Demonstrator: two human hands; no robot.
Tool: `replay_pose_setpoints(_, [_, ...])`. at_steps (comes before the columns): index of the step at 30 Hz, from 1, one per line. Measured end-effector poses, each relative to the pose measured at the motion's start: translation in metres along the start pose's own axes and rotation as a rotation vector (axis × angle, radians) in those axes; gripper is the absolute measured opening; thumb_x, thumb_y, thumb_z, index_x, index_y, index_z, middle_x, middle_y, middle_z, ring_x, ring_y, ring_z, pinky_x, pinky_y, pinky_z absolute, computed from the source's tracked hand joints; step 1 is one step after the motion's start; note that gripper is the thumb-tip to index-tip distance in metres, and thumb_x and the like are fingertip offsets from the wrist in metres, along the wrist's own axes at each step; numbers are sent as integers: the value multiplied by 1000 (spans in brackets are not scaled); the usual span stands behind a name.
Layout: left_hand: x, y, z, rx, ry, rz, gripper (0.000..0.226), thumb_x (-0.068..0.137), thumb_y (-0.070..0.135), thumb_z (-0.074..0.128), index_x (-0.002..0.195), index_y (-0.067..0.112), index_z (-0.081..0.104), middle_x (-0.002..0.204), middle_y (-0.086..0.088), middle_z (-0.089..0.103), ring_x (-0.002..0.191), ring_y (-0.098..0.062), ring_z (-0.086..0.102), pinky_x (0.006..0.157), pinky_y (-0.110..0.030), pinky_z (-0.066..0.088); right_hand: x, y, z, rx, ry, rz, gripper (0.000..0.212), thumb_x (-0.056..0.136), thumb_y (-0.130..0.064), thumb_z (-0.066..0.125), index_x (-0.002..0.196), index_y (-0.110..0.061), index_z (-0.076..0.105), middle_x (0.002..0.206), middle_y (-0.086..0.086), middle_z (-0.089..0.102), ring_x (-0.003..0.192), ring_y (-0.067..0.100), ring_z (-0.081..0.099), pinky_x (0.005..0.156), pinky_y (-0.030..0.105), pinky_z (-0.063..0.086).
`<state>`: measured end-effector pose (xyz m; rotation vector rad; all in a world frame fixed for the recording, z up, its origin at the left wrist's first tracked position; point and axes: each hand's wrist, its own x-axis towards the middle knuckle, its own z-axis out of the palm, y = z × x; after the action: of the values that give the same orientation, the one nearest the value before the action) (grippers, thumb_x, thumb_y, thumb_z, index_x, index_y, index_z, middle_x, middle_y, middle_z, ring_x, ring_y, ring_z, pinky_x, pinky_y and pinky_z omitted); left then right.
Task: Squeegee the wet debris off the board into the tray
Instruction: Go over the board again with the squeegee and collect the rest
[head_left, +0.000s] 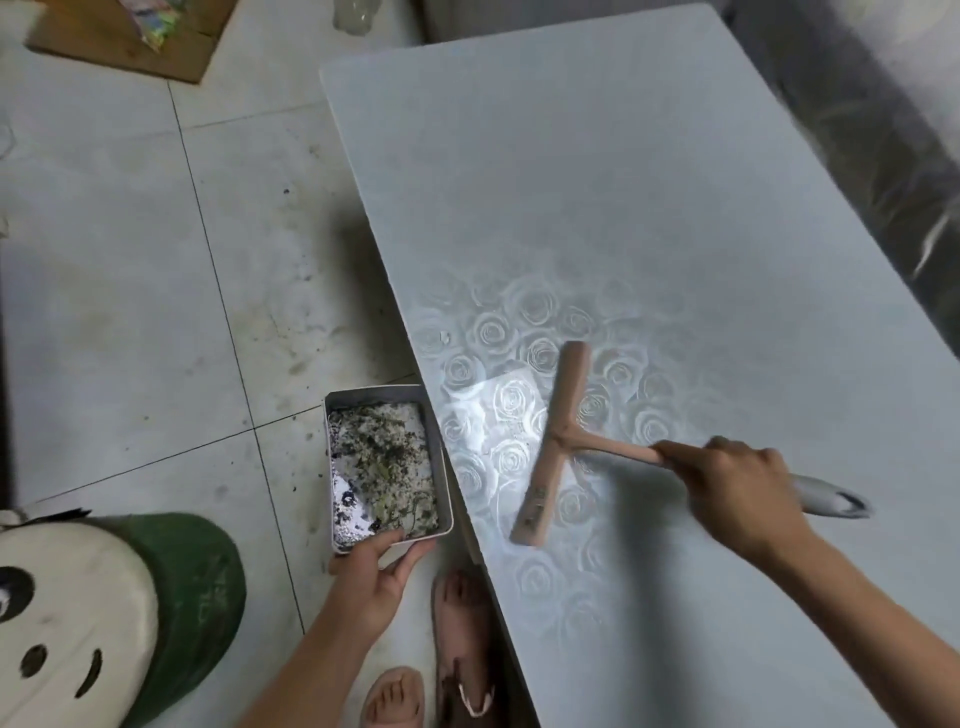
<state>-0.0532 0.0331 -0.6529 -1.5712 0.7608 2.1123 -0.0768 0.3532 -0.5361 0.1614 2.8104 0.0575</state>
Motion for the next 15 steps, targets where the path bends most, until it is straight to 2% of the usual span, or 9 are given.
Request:
replay_pose_setpoints(1, [0, 3, 6, 22, -33, 10, 32, 92, -10, 40, 124, -6, 46, 134, -32, 47, 126, -41, 48, 83, -37, 56, 17, -13, 1, 9, -22, -32, 36, 94, -26, 44, 120, -47, 57, 86, 0, 58, 94, 26, 57, 71, 35, 26])
replay_pose_setpoints(4, [10, 17, 20, -2, 5, 38, 27, 93, -10, 41, 118, -4, 49, 127, -30, 52, 126, -40, 48, 77, -32, 59, 55, -65, 1, 39, 34, -212, 36, 97, -28, 38, 122, -48, 53, 89, -2, 56, 95, 22, 53, 76, 35, 26])
replay_pose_setpoints(7, [16, 29, 35, -55, -2, 18, 18, 92, -10, 44, 108, -5, 52, 138, -29, 41, 125, -49, 45, 77, -42, 57, 90, -65, -24, 18, 85, -357, 31, 95, -32, 43, 118, -46, 57, 87, -1, 59, 92, 24, 56, 74, 35, 25])
replay_pose_setpoints(9, [19, 36, 44, -125, -9, -14, 29, 90, -11, 47, 120, -8, 47, 142, -28, 36, 123, -56, 43, 68, -49, 56, 120, -41, -44, 15, 48, -333, 29, 94, -32, 47, 116, -47, 60, 84, -1, 60, 91, 25, 59, 71, 34, 24])
replay_pose_setpoints(11, [25, 40, 48, -152, 23, -8, 45, 89, -12, 49, 132, -8, 38, 143, -29, 34, 122, -57, 42, 64, -50, 57, 140, -26, -57, -79, -11, -291, 31, 96, -33, 43, 117, -50, 57, 82, -5, 55, 92, 22, 59, 72, 33, 26])
replay_pose_setpoints(12, [26, 42, 49, -160, 33, -11, 41, 89, -12, 49, 129, -8, 41, 143, -29, 33, 123, -57, 42, 65, -51, 56, 146, -29, -60, -122, -33, -299, 32, 96, -34, 41, 118, -51, 56, 84, -5, 54, 94, 21, 59, 75, 34, 28])
replay_pose_setpoints(15, [28, 43, 60, -164, 36, -4, 10, 91, -10, 48, 96, -6, 55, 137, -26, 39, 126, -52, 42, 80, -46, 56, 149, -69, -56, -139, -103, -413, 34, 96, -32, 39, 123, -46, 53, 96, -2, 56, 102, 22, 55, 84, 35, 30])
